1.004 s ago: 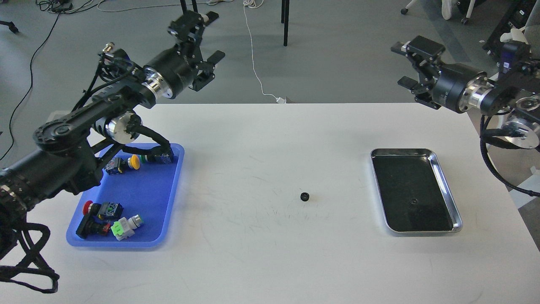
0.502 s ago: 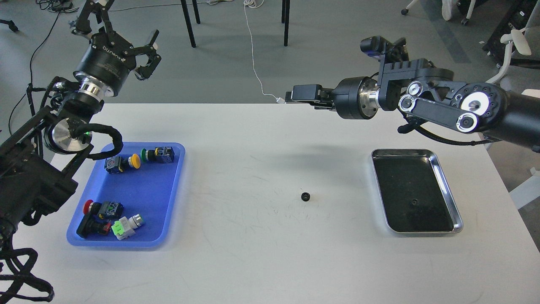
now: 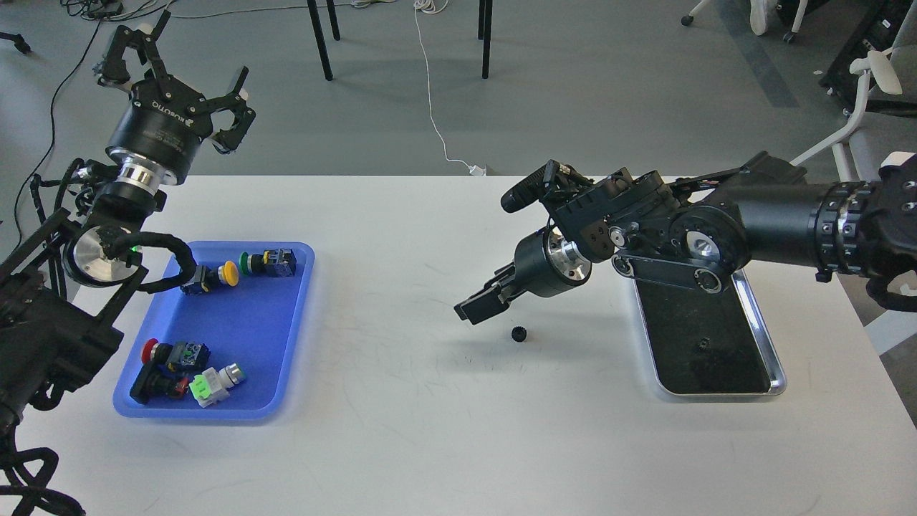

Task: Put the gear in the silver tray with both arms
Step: 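Reach the right hand down to the black gear on the table, then grasp and lift the black gear with the right hand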

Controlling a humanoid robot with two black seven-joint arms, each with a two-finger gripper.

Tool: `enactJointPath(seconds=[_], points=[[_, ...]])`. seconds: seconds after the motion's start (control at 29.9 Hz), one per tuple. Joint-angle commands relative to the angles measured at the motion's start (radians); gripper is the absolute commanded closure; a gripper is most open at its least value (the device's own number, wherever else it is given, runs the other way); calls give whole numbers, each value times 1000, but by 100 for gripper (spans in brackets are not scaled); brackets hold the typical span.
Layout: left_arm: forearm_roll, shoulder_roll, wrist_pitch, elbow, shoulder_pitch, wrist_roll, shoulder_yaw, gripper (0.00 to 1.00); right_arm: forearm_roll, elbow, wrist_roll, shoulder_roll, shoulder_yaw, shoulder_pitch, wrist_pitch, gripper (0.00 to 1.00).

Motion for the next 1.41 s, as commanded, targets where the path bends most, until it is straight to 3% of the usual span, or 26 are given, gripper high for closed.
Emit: enactJointPath(seconds=[0.0, 0.27, 0.33, 0.43, 0.6, 0.94, 1.3, 1.37], points=[[3, 1, 0, 0, 0, -2, 3, 2, -45, -3, 10, 22, -57, -7, 0, 1], [7, 4, -3, 0, 3, -2, 9, 2, -51, -72, 7, 50, -98, -73, -4, 5], [9, 4, -3, 1, 3, -2, 10, 2, -49, -73, 9, 50, -98, -77, -4, 9], [9, 4, -1, 1, 3, -2, 12, 2, -51, -73, 7, 52, -100, -80, -4, 24], [10, 4, -1, 1, 5, -2, 13, 2, -51, -75, 1, 52, -103, -89, -4, 34], [12, 5, -4, 1, 8, -3, 13, 2, -51, -108, -5, 91, -103, -103, -4, 40], [13, 22, -6, 3, 8, -5, 13, 2, -60, -104, -5, 91, -109, -100, 3, 55], [13, 22, -6, 4, 10, -5, 13, 2, -74, -105, -2, 91, -132, -97, 3, 62]])
